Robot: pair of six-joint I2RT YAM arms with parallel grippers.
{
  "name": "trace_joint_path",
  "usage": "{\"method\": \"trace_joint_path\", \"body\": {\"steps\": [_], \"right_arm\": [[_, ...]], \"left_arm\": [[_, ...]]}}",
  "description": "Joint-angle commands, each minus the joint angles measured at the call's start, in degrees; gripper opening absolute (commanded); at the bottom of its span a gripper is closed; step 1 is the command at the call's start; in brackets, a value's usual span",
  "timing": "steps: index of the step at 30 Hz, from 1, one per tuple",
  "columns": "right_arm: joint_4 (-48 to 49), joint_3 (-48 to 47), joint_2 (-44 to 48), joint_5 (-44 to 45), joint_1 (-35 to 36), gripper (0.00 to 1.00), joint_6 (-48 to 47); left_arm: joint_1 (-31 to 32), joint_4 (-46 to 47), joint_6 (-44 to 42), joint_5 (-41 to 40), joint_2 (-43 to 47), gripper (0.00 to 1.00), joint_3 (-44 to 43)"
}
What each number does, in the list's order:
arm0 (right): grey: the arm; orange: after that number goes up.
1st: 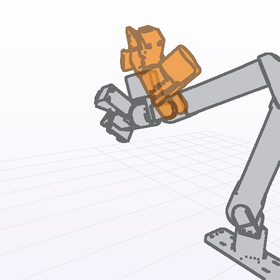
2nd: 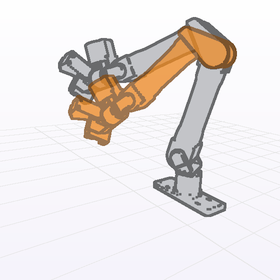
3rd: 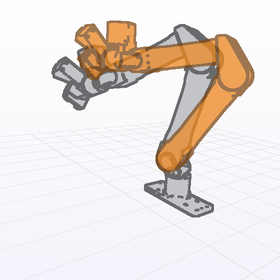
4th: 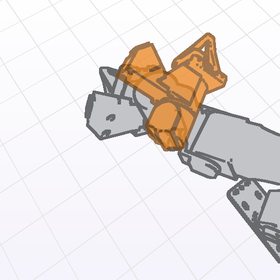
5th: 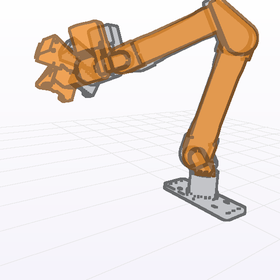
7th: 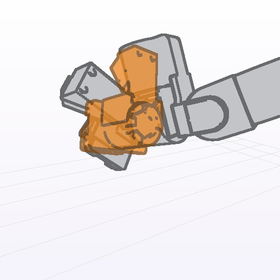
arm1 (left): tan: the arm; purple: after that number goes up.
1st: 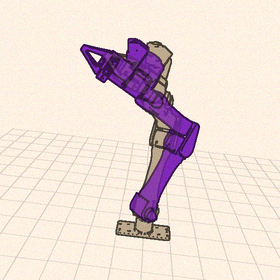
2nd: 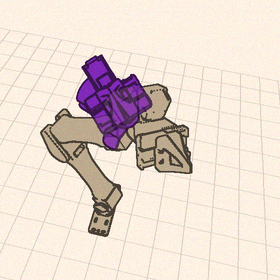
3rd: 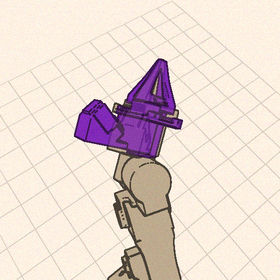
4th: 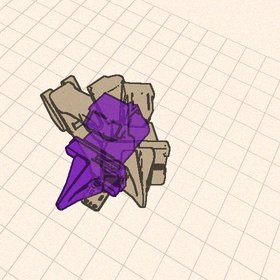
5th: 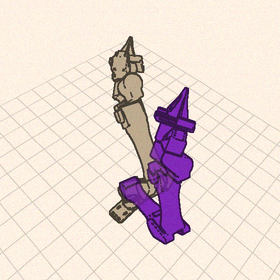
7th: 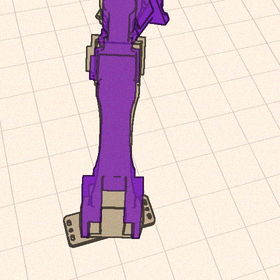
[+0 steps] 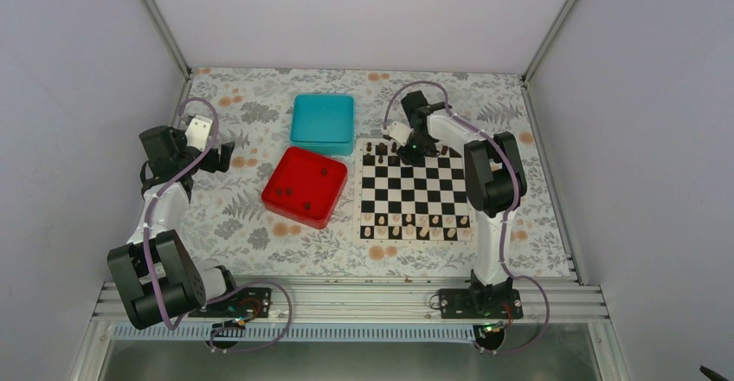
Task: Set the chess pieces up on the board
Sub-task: Place the chess piece on the chessboard.
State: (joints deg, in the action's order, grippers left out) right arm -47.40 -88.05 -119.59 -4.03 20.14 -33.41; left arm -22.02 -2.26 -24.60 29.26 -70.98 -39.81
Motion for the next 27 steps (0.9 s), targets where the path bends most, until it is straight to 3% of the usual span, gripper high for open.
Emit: {"method": "trace_joint_path", "body": {"steps": [1, 15, 27], "right_arm": [[-0.91, -1.92, 0.63, -1.82, -0.45, 0.21, -0.54], [-9.14, -6.37, 8.05, -1.9, 0.62, 0.23, -0.3], [-14.22, -22.97, 8.44, -1.45, 17.14, 0.27, -0.12]], "left_arm": [[-0.44, 0.1, -0.18, 2.04, 0.03, 1.0, -0.11], [-0.39, -0.11, -0.39, 2.59, 0.41, 1.0, -0.09], [-0.48, -0.11, -0.34, 2.59, 1.01, 1.0, -0.13]]}}
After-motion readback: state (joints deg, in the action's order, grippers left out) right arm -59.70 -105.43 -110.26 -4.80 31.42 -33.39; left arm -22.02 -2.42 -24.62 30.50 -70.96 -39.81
